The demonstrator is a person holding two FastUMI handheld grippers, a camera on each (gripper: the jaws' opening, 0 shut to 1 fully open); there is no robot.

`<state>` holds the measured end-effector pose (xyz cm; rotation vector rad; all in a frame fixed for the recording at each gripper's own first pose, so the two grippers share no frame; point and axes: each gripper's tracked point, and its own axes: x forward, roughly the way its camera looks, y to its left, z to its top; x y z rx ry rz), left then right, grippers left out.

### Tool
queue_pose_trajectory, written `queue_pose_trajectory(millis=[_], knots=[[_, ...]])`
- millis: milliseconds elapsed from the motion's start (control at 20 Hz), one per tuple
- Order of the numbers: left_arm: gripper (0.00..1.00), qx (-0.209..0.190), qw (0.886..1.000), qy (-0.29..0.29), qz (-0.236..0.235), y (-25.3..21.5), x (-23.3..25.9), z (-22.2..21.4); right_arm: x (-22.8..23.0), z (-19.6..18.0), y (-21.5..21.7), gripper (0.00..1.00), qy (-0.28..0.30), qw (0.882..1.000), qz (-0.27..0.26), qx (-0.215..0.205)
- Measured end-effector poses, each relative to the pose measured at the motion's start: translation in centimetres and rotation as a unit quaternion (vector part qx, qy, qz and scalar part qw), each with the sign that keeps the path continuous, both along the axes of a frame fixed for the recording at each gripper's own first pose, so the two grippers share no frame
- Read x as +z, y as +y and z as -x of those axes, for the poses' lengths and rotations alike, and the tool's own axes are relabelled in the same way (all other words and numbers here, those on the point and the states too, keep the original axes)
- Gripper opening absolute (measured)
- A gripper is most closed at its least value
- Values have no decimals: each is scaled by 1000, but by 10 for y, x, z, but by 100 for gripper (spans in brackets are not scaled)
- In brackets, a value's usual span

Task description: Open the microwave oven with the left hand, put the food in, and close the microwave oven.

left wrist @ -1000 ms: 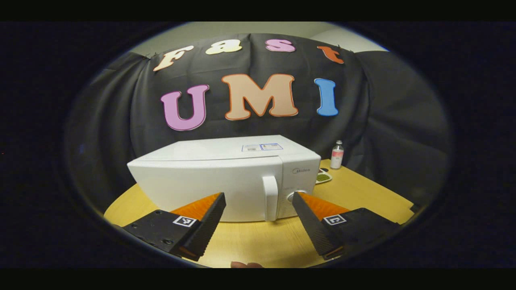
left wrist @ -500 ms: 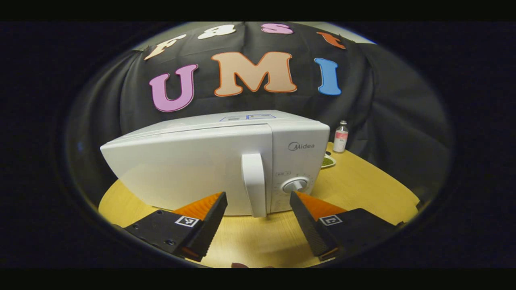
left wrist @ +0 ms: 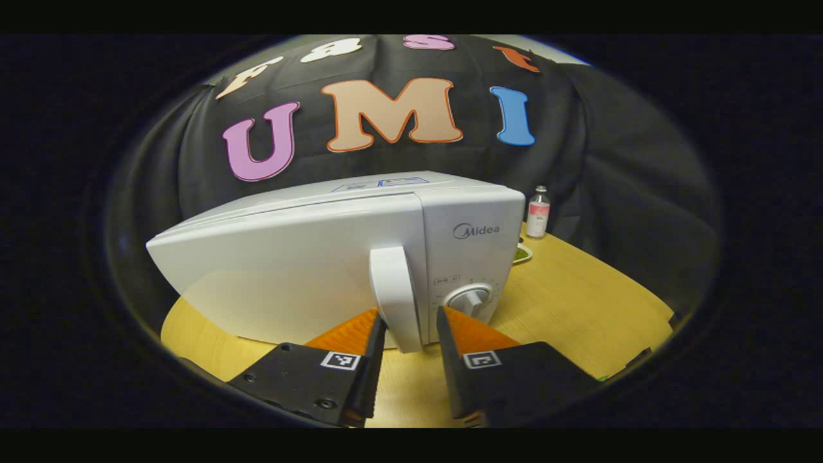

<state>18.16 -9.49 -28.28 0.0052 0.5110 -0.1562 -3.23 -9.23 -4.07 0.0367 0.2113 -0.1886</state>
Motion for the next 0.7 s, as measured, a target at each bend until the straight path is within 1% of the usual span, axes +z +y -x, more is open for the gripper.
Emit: queue_pose_trajectory(millis=[50, 100, 150, 250, 350, 450, 550, 600, 650, 700], knots=[[24, 7, 1000, -4, 10, -1, 2, 1, -1, 2, 1, 96, 1, 1000, 0, 2], [24, 8, 1000, -1, 17, -1, 1, 0, -1, 2, 1, 96, 3, 1000, 0, 3], [19, 7, 1000, -3, 22, 0, 1, 0, -3, 3, 2, 96, 6, 1000, 1, 5], [14, 0, 999, -4, 34, -1, 2, 1, -2, 5, 4, 96, 7, 1000, -2, 8], [6, -8, 999, -4, 41, -2, 2, 2, 2, 5, 5, 96, 3, 1000, -2, 9], [4, -5, 999, -8, 51, 0, 6, 3, 2, 4, 9, 96, 2, 1000, -1, 14], [2, 0, 998, 15, 58, -1, 1, 14, 2, 4, 10, 96, 1, 1000, 1, 16], [2, 1, 998, 10, 64, 1, 1, 22, 3, 4, 11, 96, -1, 1000, 1, 16], [3, -1, 998, -16, 64, 3, 9, 31, 3, 4, 10, 96, -2, 1000, 2, 13], [2, -8, 998, -18, 58, 6, 12, 42, 1, 3, 11, 96, -1, 1000, -2, 13]])
